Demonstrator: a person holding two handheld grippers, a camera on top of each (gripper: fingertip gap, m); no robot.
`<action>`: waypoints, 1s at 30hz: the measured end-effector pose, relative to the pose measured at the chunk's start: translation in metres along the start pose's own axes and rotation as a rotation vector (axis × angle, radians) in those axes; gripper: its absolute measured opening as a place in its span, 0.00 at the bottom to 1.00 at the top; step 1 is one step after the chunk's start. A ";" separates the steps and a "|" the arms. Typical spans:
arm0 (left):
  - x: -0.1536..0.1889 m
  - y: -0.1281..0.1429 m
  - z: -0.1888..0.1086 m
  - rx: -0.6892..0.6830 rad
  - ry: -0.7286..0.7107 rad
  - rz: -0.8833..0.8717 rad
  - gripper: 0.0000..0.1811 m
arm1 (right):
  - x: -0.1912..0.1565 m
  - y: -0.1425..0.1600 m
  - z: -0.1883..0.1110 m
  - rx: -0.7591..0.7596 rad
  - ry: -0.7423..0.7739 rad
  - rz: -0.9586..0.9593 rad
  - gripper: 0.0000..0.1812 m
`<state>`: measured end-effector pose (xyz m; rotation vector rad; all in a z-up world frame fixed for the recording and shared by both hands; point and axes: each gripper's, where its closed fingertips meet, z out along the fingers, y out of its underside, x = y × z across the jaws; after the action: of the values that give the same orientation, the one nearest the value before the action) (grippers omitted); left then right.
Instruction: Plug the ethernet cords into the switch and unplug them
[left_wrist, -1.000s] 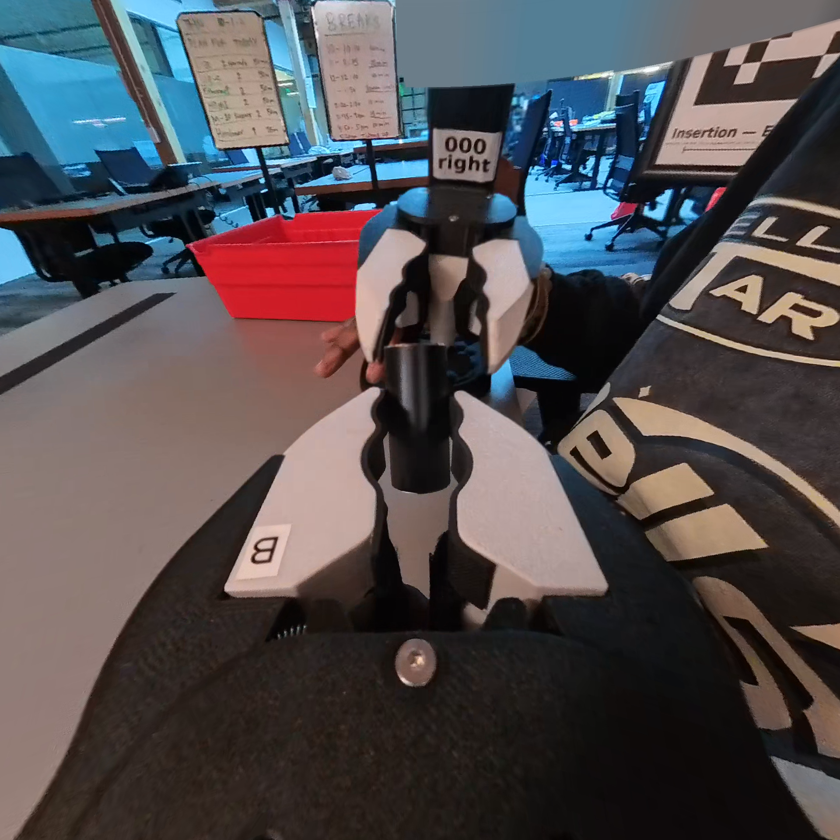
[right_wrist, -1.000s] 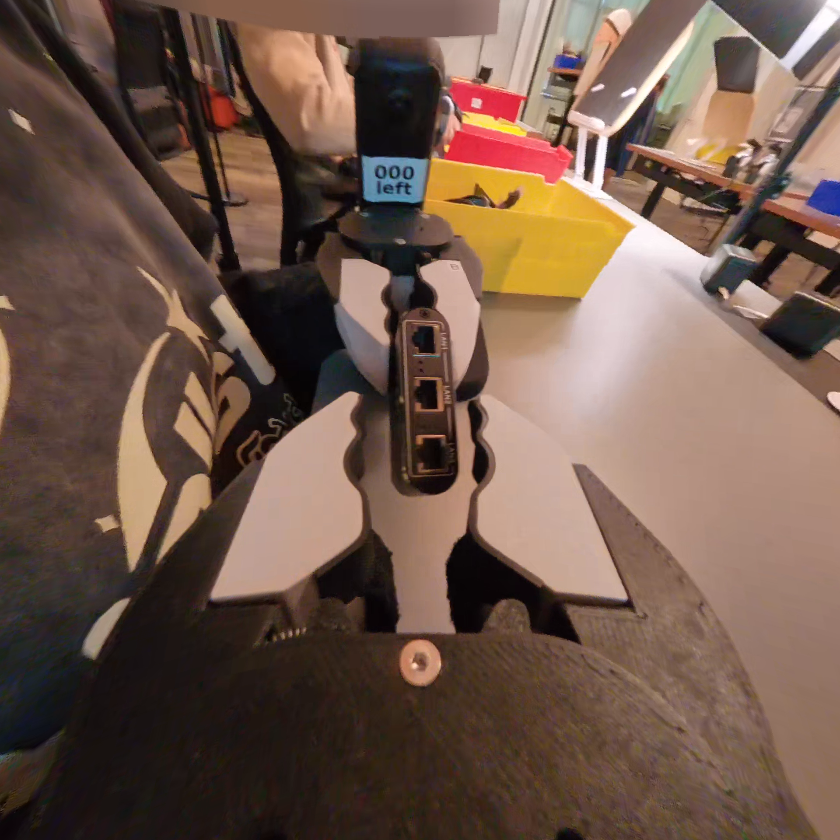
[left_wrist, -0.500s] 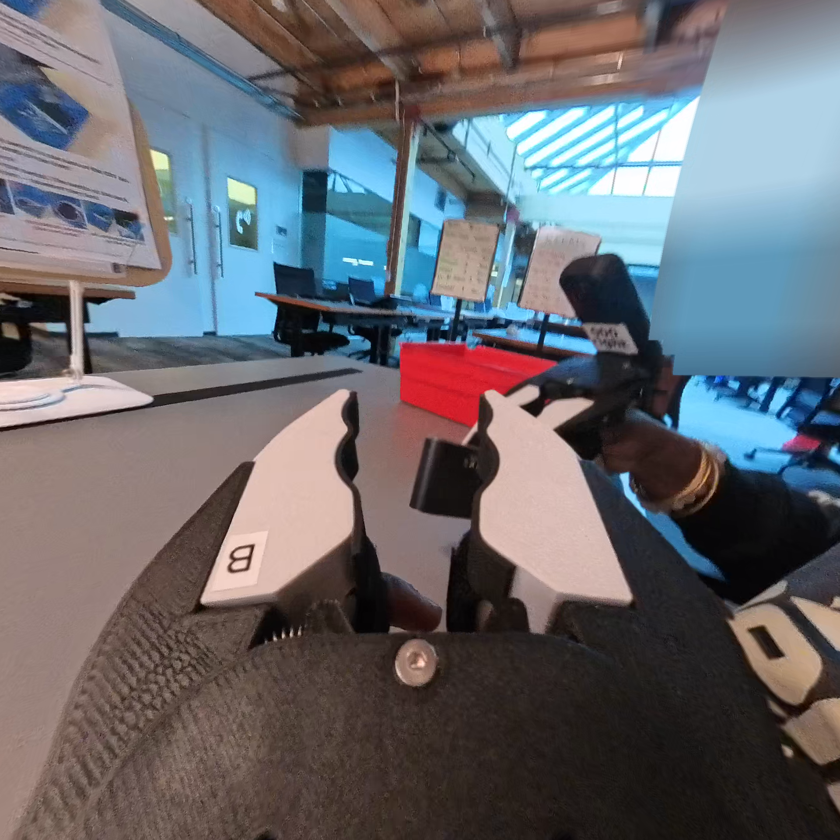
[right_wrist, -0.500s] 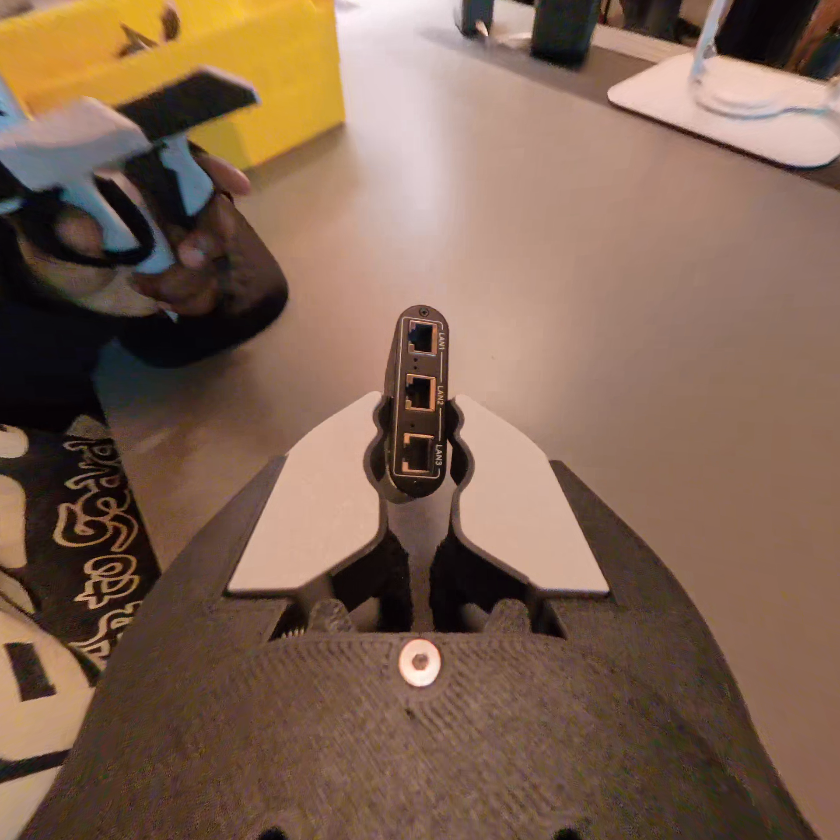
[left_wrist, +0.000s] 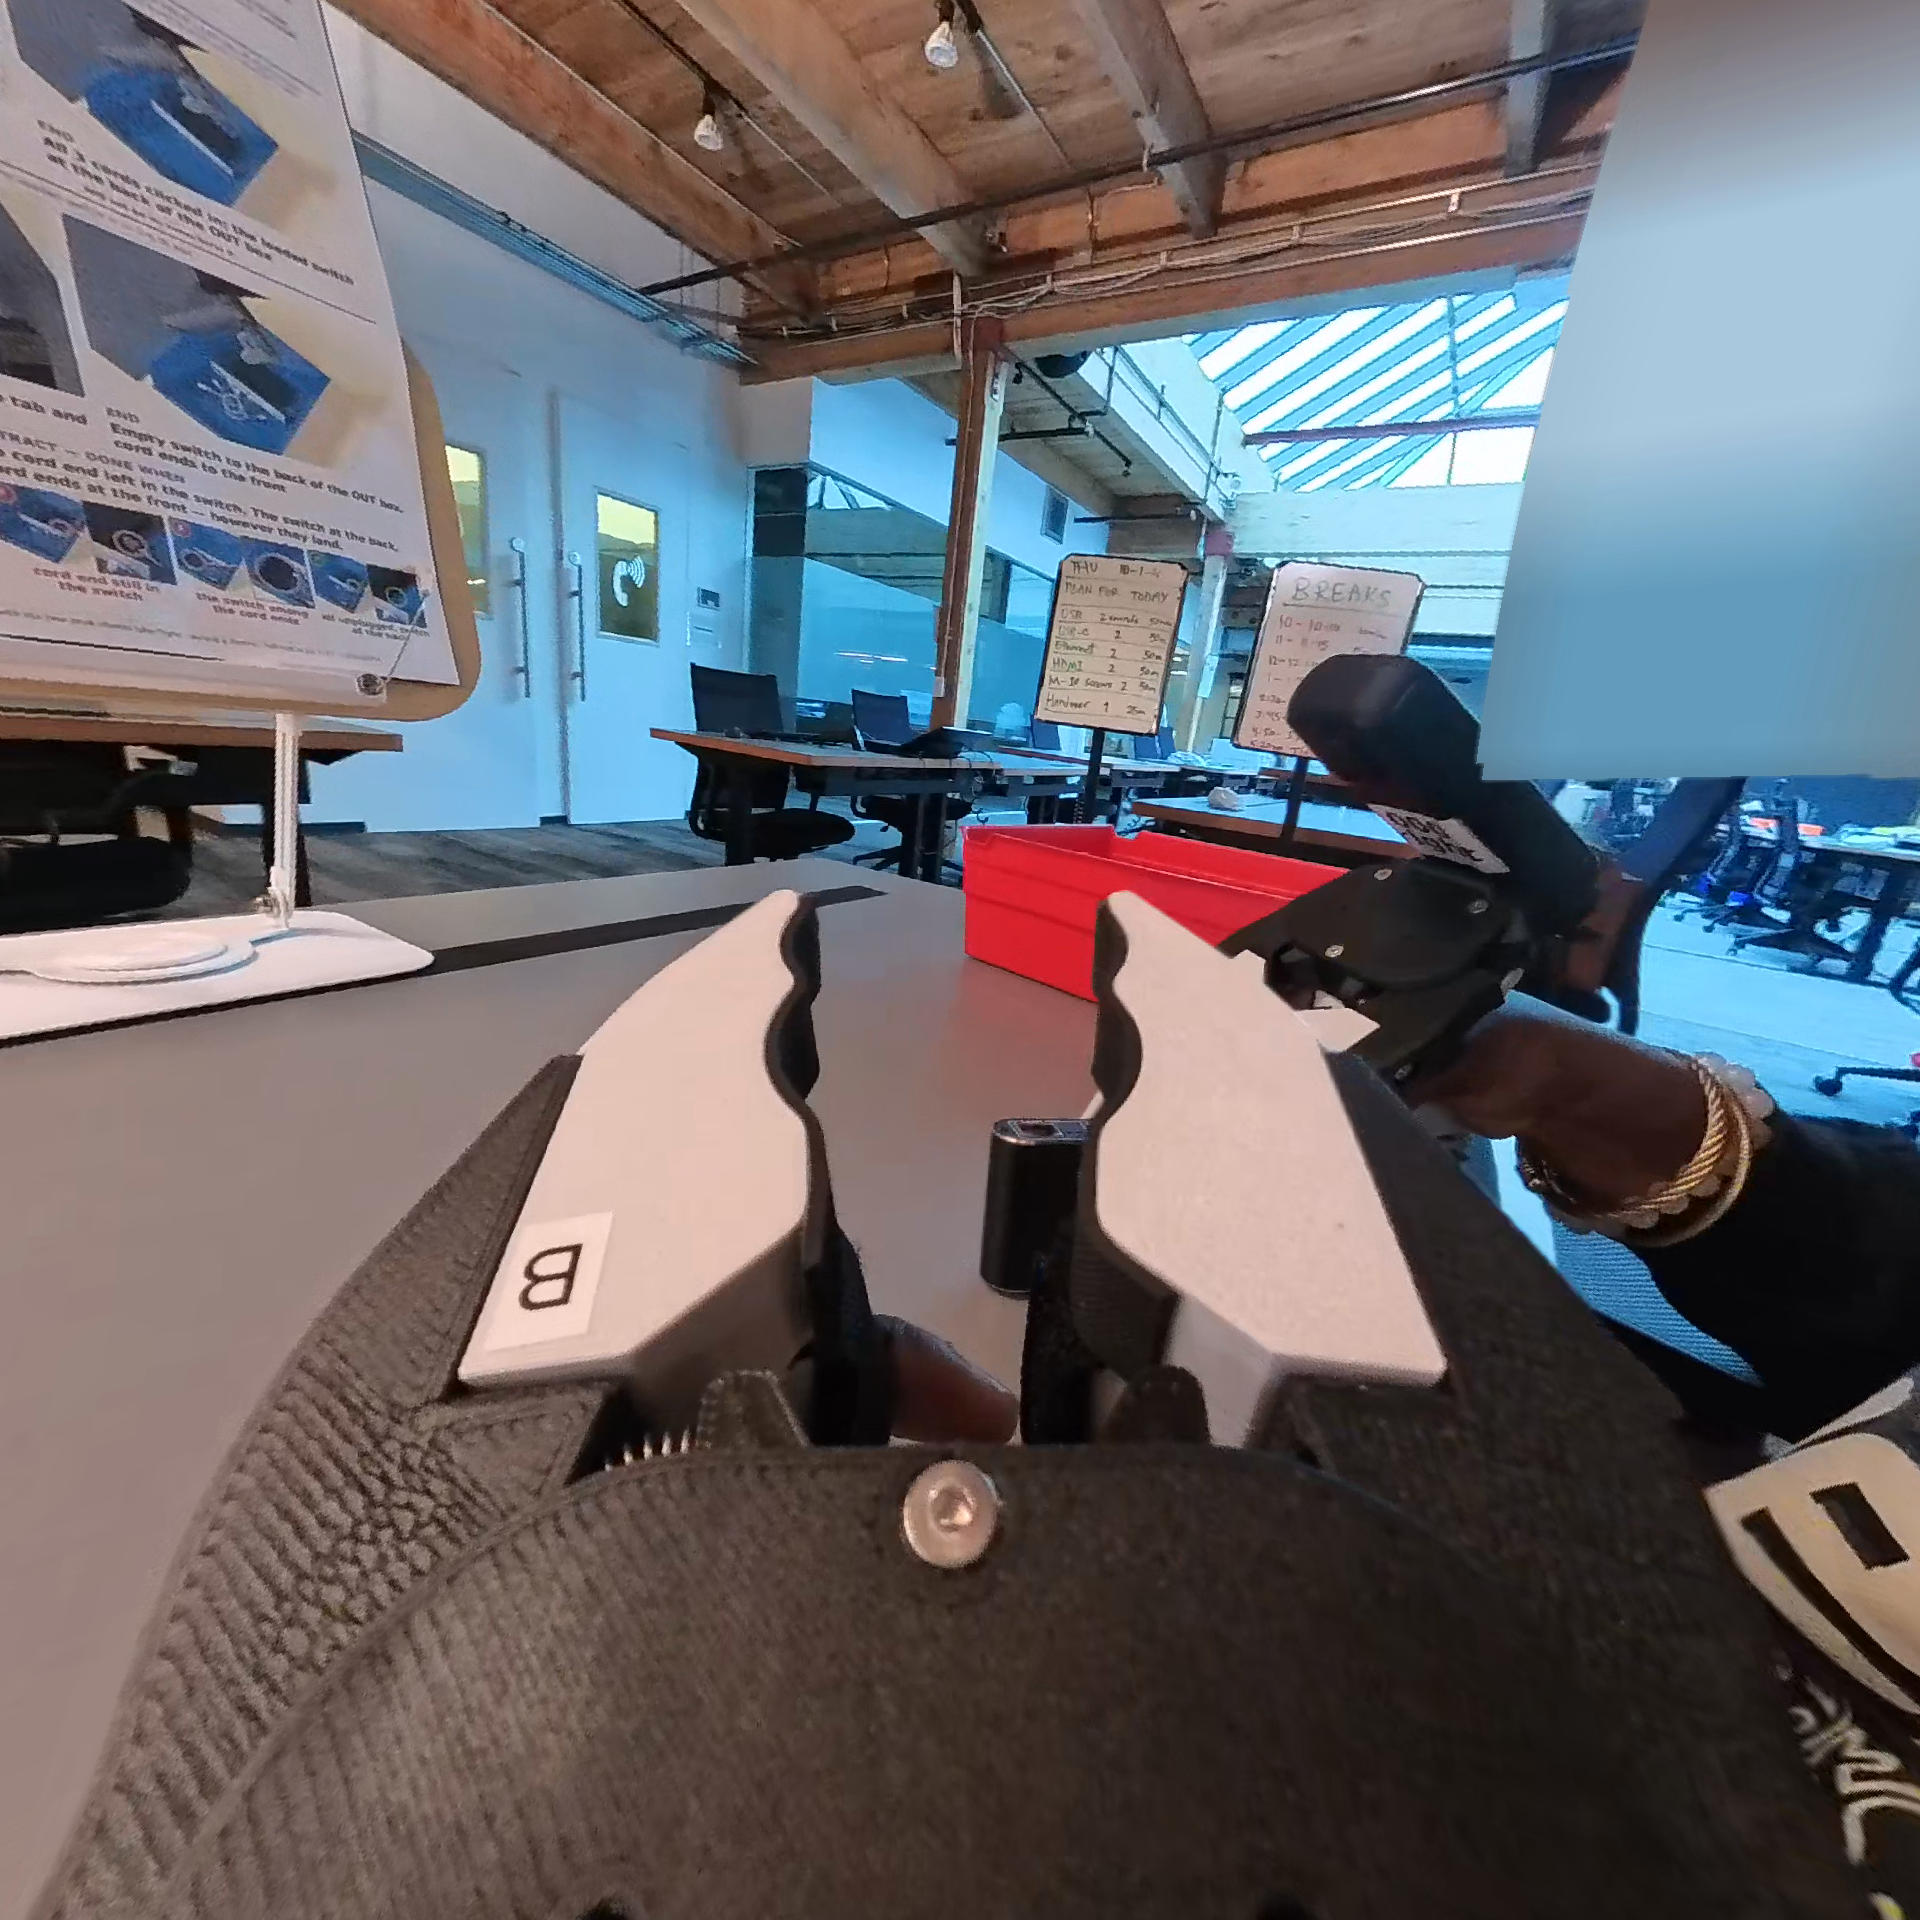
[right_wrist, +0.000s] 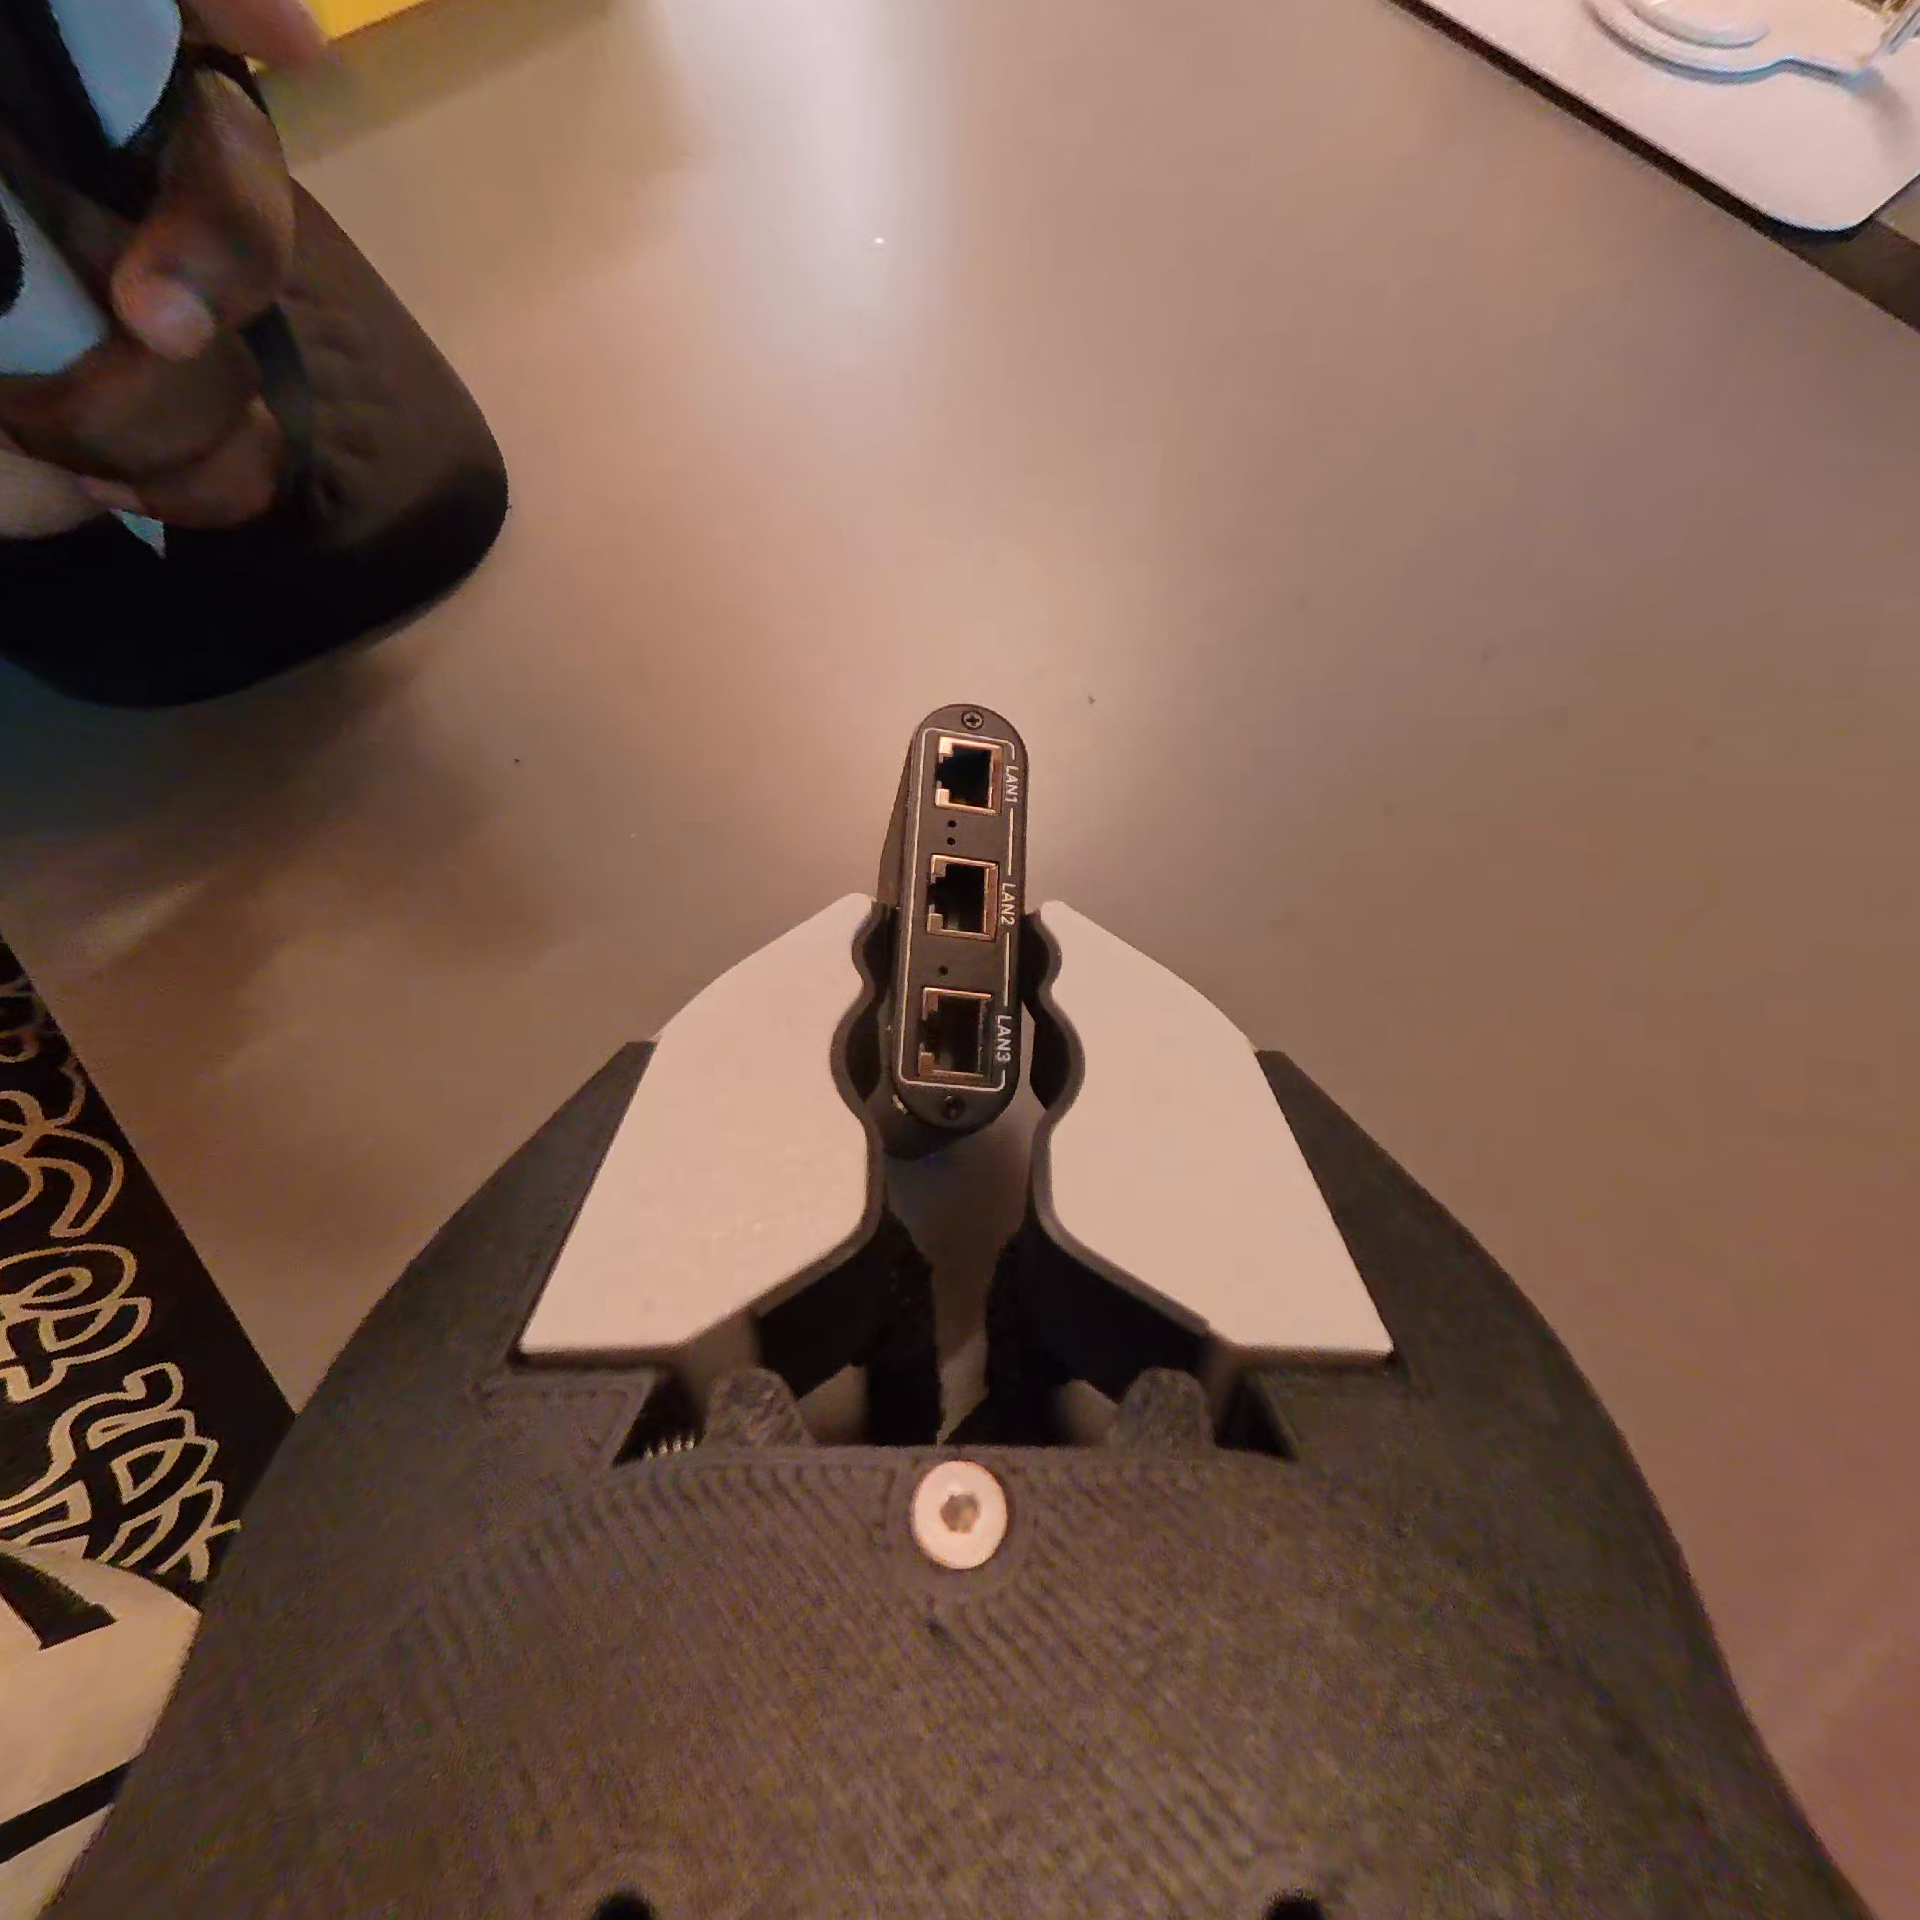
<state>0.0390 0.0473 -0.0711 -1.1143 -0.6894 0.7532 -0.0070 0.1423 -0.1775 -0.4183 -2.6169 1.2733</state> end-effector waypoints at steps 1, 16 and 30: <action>0.000 0.000 0.000 -0.002 -0.004 0.010 0.28 | -0.001 0.000 0.000 -0.001 0.001 -0.007 0.13; -0.037 -0.089 -0.073 -0.154 -0.269 0.323 0.32 | 0.032 -0.044 -0.050 0.543 0.008 -0.100 0.42; -0.204 -0.064 -0.291 -1.054 -0.810 0.730 0.31 | 0.030 -0.046 -0.074 0.712 0.028 -0.125 0.39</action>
<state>0.1672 -0.2874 -0.1184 -2.0994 -1.4857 1.5907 -0.0208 0.1797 -0.0946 -0.1391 -1.9344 1.9857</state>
